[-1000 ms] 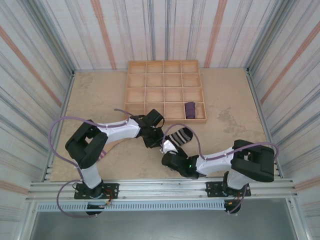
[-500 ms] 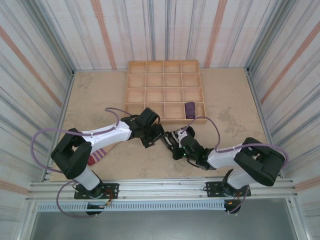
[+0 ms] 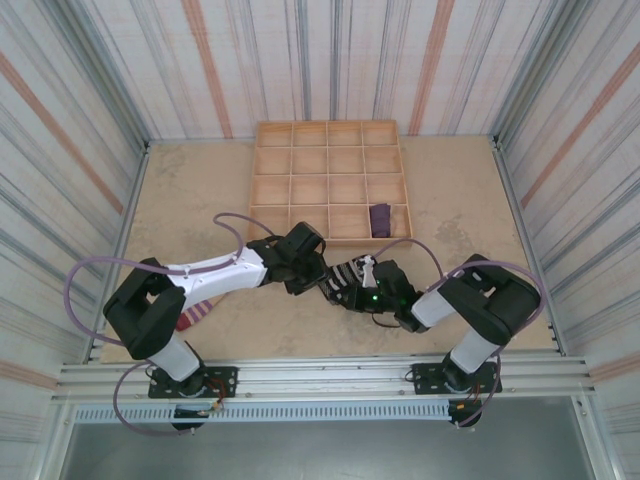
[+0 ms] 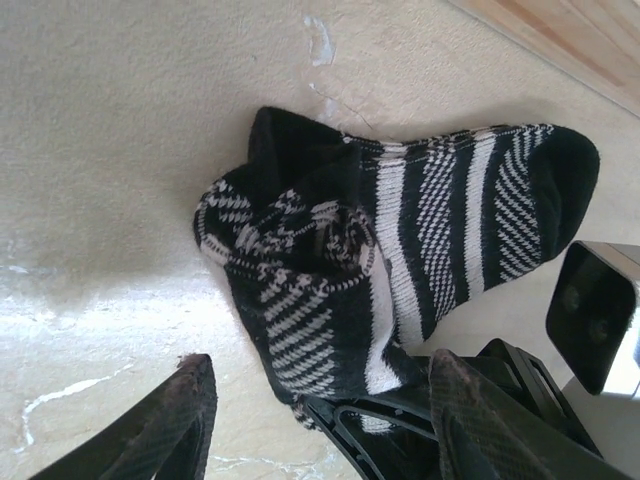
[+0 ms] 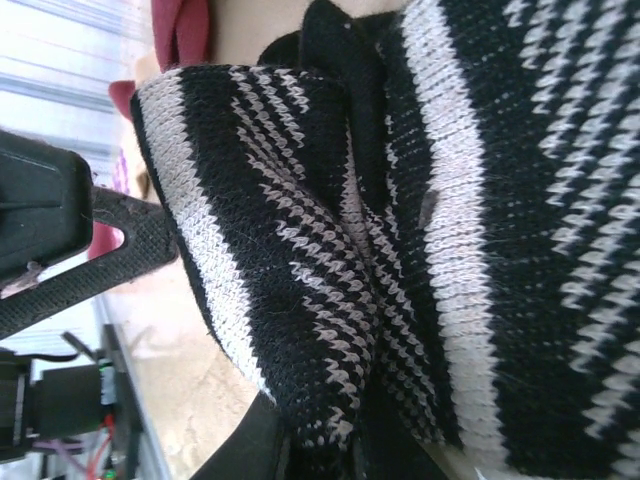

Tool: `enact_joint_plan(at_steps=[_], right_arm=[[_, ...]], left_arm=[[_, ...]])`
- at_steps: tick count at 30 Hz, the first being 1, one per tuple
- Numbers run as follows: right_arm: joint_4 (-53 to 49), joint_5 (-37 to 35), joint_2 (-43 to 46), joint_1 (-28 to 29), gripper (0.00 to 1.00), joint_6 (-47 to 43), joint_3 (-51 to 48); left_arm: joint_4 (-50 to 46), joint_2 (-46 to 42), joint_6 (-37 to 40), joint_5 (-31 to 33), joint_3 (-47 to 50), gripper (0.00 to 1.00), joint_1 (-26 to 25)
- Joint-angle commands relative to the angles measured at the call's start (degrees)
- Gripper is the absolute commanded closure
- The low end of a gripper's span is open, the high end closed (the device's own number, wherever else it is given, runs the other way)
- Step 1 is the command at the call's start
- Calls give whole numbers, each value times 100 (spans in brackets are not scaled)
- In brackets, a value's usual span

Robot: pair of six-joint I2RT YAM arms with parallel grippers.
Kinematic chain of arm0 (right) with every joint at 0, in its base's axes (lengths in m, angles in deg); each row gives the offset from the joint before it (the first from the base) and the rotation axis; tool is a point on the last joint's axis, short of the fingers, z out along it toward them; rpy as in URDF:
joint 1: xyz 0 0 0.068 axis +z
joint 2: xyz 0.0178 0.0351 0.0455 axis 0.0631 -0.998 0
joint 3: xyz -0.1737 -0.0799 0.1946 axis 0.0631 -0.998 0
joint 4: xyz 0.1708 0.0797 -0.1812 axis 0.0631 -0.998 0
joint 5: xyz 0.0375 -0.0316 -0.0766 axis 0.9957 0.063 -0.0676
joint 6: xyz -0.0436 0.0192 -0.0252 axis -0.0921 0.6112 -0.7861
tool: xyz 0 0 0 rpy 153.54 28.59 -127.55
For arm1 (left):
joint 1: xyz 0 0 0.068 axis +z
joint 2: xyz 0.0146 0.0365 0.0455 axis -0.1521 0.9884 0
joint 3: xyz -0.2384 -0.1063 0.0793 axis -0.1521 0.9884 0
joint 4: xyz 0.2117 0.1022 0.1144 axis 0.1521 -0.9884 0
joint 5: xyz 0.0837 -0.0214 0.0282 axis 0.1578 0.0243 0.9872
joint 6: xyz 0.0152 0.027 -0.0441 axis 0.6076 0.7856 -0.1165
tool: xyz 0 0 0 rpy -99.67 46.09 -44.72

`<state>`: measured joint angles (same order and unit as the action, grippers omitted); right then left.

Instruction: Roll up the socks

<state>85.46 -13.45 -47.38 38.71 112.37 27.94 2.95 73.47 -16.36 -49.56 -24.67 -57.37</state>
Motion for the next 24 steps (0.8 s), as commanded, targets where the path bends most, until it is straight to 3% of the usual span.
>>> enact_joint_plan(at_steps=[1, 11, 24], right_arm=[[-1341, 300, -494, -74, 100, 638, -221], [-2892, 565, -303, -313, 100, 676, 331], [-3085, 721, -359, -538, 100, 800, 611]], left_arm=[[-188, -25, 267, 279, 82, 42, -40], [-383, -62, 785, 486, 144, 50, 44], [763, 441, 619, 135, 709, 53, 240]])
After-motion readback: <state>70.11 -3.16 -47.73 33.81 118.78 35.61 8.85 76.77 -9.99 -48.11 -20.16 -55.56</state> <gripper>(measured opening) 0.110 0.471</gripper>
